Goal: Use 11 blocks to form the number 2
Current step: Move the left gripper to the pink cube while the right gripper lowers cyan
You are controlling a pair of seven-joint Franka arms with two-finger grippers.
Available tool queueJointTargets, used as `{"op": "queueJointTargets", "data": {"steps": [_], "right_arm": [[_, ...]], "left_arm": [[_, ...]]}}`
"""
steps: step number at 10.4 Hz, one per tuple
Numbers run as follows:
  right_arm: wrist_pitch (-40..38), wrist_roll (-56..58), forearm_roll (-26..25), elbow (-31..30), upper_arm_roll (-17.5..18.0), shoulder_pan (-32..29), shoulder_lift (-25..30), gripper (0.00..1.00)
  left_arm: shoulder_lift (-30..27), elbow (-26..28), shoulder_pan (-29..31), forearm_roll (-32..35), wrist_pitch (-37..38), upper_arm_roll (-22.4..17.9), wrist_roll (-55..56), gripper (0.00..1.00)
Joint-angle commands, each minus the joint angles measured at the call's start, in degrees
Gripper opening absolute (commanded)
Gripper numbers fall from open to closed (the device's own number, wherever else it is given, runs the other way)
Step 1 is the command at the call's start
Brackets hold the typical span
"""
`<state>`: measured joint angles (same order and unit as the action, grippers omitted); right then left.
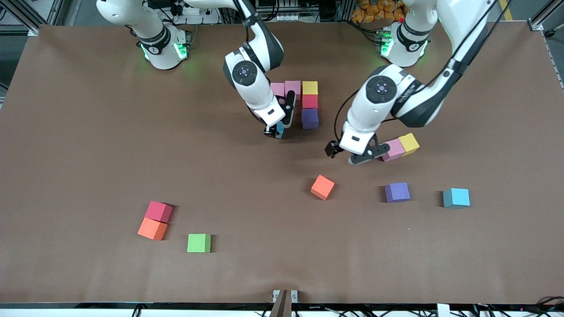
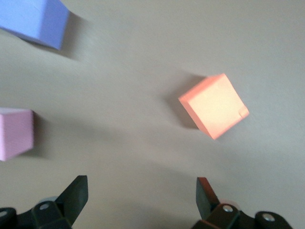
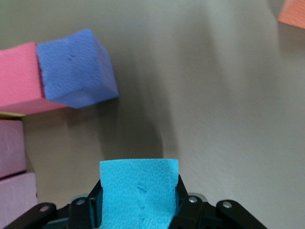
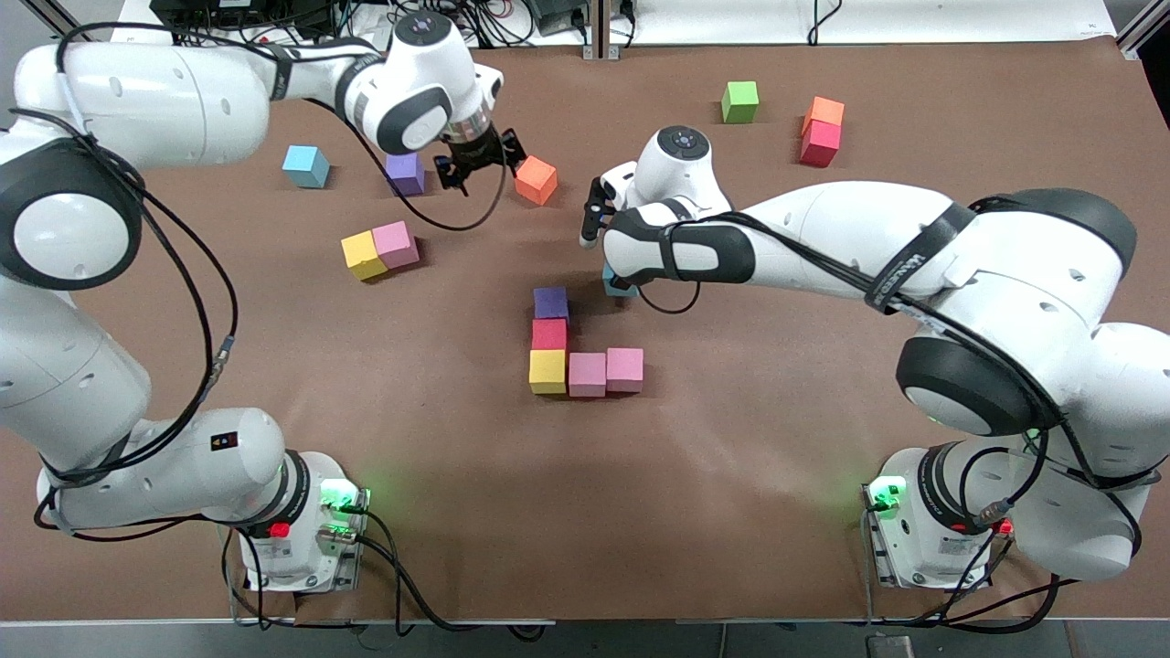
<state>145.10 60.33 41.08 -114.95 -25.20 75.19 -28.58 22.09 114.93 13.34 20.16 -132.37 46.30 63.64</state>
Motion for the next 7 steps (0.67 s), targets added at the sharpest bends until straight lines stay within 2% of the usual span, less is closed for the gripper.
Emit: {"op": "queueJointTargets", "data": {"steps": [1,3,7], "right_arm": [[1.41,10.13,8.99,-0.98,-0.28,1.19,-0.95,0.14],[1.41,10.78,12.08,-1.07,-0.28,3.11,-1.04,0.14],[3.33,11.39,15.96,-1.16,-0.72,6.46,-1.31,0.14]], "left_arm": [[-2.74,-0.06,6.05,-0.82,4.82,0.90,-14.69,1.00],[-4.32,-0.06,10.55,-0.82,7.90,2.38,-28.94,1.00],[-4.15,0.73,15.73,-0.82,8.79,2.39,-57.85,1.00]]}}
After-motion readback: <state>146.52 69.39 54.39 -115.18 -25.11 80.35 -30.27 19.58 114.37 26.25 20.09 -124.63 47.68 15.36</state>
